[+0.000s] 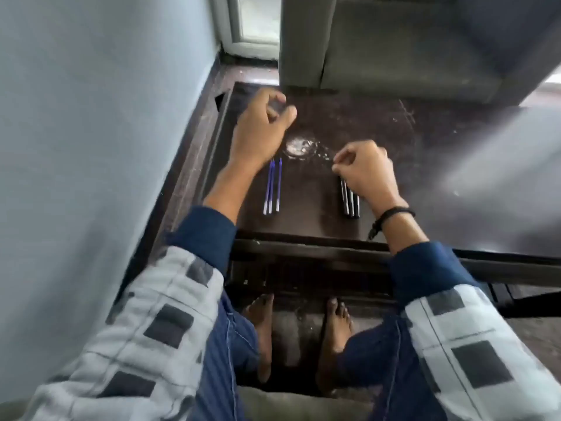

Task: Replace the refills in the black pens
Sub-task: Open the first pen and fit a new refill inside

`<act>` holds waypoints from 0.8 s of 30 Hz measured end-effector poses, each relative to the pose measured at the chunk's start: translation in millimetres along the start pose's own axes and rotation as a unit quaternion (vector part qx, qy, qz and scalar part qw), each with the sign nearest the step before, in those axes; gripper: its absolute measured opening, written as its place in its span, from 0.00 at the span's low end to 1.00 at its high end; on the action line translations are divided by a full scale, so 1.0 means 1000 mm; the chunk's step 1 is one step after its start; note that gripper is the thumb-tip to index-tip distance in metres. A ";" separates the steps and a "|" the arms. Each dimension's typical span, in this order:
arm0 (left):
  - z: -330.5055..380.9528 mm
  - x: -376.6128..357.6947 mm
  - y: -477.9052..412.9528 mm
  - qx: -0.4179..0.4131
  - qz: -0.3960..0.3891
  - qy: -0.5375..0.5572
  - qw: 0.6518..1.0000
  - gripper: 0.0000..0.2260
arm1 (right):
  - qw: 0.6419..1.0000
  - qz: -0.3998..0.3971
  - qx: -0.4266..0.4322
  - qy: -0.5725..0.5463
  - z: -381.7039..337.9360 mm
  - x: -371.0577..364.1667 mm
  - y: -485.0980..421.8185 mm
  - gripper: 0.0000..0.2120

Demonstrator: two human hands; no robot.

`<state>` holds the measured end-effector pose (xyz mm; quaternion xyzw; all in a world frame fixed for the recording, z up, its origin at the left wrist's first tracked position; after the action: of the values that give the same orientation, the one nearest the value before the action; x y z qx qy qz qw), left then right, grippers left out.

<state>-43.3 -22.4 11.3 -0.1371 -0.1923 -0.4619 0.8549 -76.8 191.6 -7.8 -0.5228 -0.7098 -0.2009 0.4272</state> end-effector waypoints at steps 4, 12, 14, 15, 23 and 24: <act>-0.002 -0.014 0.024 0.013 -0.030 -0.043 0.999 0.09 | 1.000 -0.001 0.004 0.017 0.004 0.006 0.008 0.07; 0.013 -0.038 0.009 0.004 -0.045 -0.064 0.997 0.08 | 0.997 -0.050 0.015 0.062 0.017 -0.005 0.005 0.10; 0.013 -0.041 0.008 0.021 -0.055 -0.043 0.997 0.08 | 0.995 -0.061 0.023 0.081 0.019 -0.007 0.003 0.11; 0.014 -0.042 0.008 0.027 -0.060 -0.032 0.997 0.08 | 0.994 -0.066 0.028 0.088 0.019 -0.009 0.002 0.11; 0.014 -0.030 0.005 0.044 -0.076 0.041 0.995 0.03 | 0.988 -0.080 0.070 0.114 0.011 -0.019 0.005 0.11; 0.014 -0.028 0.005 0.045 -0.074 0.050 0.995 0.03 | 0.987 -0.083 0.070 0.118 0.010 -0.020 0.006 0.10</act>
<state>-55.9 6.3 10.3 -0.0603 -0.1793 -0.5213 0.8321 -73.3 190.4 -30.9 -0.4038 -0.7078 -0.2455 0.5251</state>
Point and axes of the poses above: each hand's wrist, its own y-axis away from the middle knuckle, its own x-axis out of the back of the hand, z = x × y, the point moved 5 cm from there along -y, towards the middle knuckle, and after that the axes turned 11 degrees about x, right-handed, at the moved point
